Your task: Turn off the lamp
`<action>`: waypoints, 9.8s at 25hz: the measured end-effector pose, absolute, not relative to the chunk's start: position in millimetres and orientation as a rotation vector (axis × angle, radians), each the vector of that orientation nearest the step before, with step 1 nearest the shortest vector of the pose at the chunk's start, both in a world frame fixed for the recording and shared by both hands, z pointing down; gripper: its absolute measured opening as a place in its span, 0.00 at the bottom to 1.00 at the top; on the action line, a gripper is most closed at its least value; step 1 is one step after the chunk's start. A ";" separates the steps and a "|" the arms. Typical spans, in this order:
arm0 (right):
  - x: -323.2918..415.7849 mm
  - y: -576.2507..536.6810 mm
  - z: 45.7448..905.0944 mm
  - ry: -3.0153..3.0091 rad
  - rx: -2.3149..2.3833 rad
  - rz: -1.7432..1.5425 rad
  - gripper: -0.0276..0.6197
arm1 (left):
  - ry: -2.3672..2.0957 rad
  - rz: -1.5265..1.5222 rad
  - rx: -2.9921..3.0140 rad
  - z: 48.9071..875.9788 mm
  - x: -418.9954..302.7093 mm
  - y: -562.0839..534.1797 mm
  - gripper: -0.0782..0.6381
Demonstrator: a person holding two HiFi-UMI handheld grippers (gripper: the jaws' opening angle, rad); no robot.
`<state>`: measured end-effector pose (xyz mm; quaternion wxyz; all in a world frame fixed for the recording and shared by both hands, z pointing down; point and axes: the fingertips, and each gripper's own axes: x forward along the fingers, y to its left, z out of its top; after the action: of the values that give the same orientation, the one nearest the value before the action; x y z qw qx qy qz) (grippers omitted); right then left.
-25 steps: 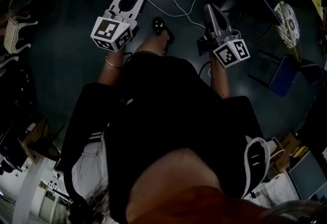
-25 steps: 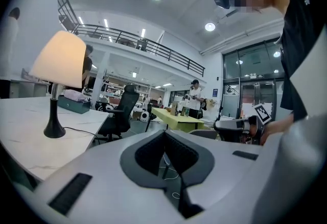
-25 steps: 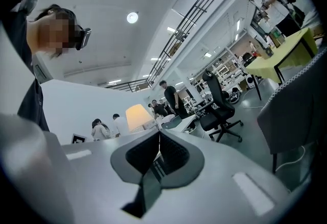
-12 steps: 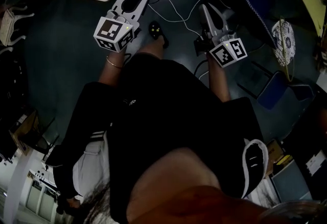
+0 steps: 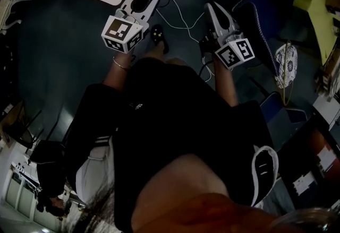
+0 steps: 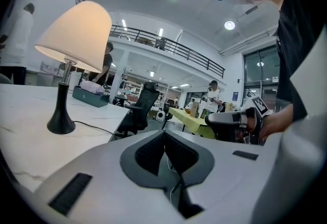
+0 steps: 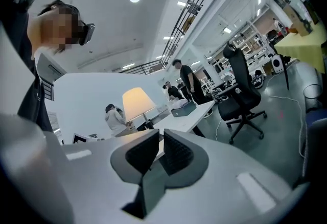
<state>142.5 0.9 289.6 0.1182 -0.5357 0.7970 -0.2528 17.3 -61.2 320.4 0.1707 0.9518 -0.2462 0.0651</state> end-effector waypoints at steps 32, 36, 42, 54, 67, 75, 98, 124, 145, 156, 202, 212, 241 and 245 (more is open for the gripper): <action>115.2 -102.7 432.5 2.550 -1.457 -0.977 0.16 | -1.065 0.177 2.559 414.9 29.1 -98.6 0.12; 116.1 -116.4 461.3 2.533 -1.500 -1.017 0.24 | -1.114 0.204 2.532 433.7 26.6 -101.3 0.12; 112.1 -141.2 495.6 2.554 -1.546 -1.014 0.28 | -1.143 0.203 2.507 459.6 27.0 -108.3 0.12; 89.1 -179.0 560.7 2.584 -1.548 -1.141 0.31 | -1.153 0.182 2.477 485.8 20.0 -103.3 0.12; 72.5 -207.2 609.4 2.529 -1.562 -1.308 0.31 | -1.135 0.189 2.473 486.9 15.8 -100.3 0.12; 68.2 -224.1 616.3 2.471 -1.540 -1.357 0.31 | -1.133 0.239 2.464 494.8 7.1 -98.1 0.12; 81.9 -192.7 586.0 2.477 -1.339 -1.369 0.14 | -1.198 0.318 2.430 512.8 3.9 -105.9 0.12; 75.2 -137.4 499.7 2.540 -0.843 -1.343 0.13 | -1.228 0.425 2.413 530.3 5.9 -112.6 0.12; 65.0 -120.1 480.6 2.494 -0.558 -1.416 0.14 | -1.148 0.446 2.530 527.3 20.9 -112.8 0.18; 68.8 -120.3 476.4 2.413 -0.567 -1.415 0.14 | -1.124 0.519 2.587 523.2 25.8 -102.8 0.13; 81.3 -130.5 487.6 2.354 -0.743 -1.387 0.17 | -0.968 0.615 2.613 522.0 52.8 -84.8 0.13; 81.5 -129.1 487.1 2.354 -0.743 -1.379 0.16 | -0.967 0.619 2.612 522.5 52.5 -83.0 0.13; 85.0 -126.3 498.5 2.431 -0.797 -1.347 0.15 | -0.981 0.504 2.582 536.7 54.2 -83.4 0.13; 85.4 -126.8 497.9 2.445 -0.800 -1.338 0.15 | -0.991 0.502 2.572 536.0 53.6 -84.0 0.13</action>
<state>85.4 -126.8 497.9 0.1205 -0.2738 0.8370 -0.4582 53.6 -84.0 536.0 0.1691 0.9048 -0.3487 0.1765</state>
